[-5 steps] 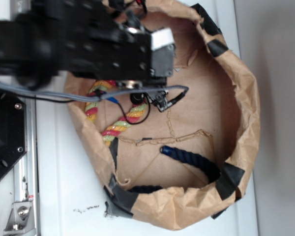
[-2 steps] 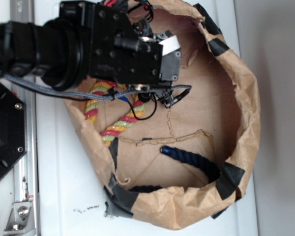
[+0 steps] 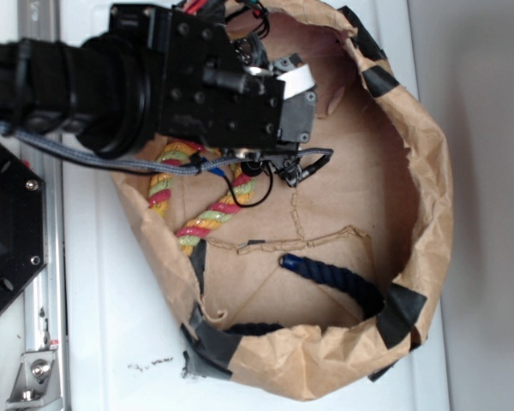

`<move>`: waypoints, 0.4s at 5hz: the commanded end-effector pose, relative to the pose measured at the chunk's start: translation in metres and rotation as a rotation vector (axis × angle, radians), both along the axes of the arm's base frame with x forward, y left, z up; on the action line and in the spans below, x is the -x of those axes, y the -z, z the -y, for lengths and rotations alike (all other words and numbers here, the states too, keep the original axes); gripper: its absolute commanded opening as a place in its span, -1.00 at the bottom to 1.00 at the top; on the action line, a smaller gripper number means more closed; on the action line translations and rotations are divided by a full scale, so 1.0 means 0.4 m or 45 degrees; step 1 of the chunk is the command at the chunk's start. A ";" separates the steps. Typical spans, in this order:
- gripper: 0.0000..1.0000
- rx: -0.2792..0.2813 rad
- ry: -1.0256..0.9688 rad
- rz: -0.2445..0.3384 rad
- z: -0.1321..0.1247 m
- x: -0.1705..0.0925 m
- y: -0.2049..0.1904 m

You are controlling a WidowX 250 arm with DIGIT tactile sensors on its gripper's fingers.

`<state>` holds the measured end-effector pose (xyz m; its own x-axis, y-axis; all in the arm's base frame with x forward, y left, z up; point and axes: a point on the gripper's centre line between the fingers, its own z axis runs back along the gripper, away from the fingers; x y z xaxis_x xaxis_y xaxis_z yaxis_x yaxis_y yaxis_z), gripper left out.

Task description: Grab the silver keys.

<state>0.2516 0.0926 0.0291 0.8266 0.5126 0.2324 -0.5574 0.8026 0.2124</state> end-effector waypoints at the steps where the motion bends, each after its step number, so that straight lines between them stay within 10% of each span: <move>1: -1.00 -0.040 -0.060 -0.006 -0.081 0.022 0.034; 2: -1.00 -0.027 -0.023 0.004 -0.070 0.022 0.025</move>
